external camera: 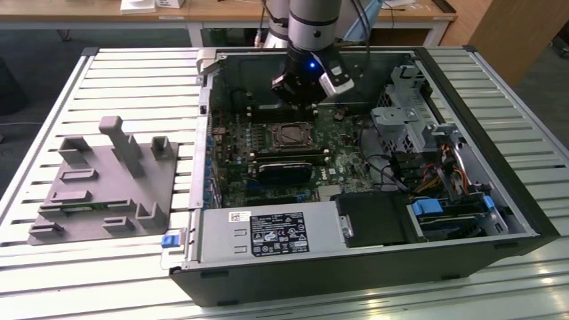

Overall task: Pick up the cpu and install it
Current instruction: 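Install the second cpu locking lever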

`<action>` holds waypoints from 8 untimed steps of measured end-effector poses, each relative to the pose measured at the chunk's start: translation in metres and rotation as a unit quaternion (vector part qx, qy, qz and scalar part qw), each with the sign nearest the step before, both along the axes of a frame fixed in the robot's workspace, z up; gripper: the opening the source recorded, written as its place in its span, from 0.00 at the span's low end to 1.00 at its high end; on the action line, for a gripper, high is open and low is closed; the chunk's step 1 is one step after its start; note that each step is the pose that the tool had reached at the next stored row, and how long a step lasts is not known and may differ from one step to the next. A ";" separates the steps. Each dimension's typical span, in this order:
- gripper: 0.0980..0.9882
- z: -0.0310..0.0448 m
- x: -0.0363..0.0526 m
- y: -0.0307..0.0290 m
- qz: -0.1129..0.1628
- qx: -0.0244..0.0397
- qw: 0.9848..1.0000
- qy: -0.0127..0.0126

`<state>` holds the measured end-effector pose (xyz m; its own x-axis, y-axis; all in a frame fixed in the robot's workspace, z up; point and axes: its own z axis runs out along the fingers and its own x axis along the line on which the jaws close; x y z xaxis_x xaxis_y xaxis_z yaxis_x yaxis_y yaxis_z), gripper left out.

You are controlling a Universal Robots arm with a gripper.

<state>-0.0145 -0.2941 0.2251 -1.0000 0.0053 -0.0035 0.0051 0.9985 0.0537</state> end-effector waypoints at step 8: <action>0.01 0.0198 0.0000 -0.0004 0.000 0.000 1.000 0.000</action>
<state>-0.0145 -0.2945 0.2449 -1.0000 0.0051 -0.0034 0.0050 0.9985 0.0537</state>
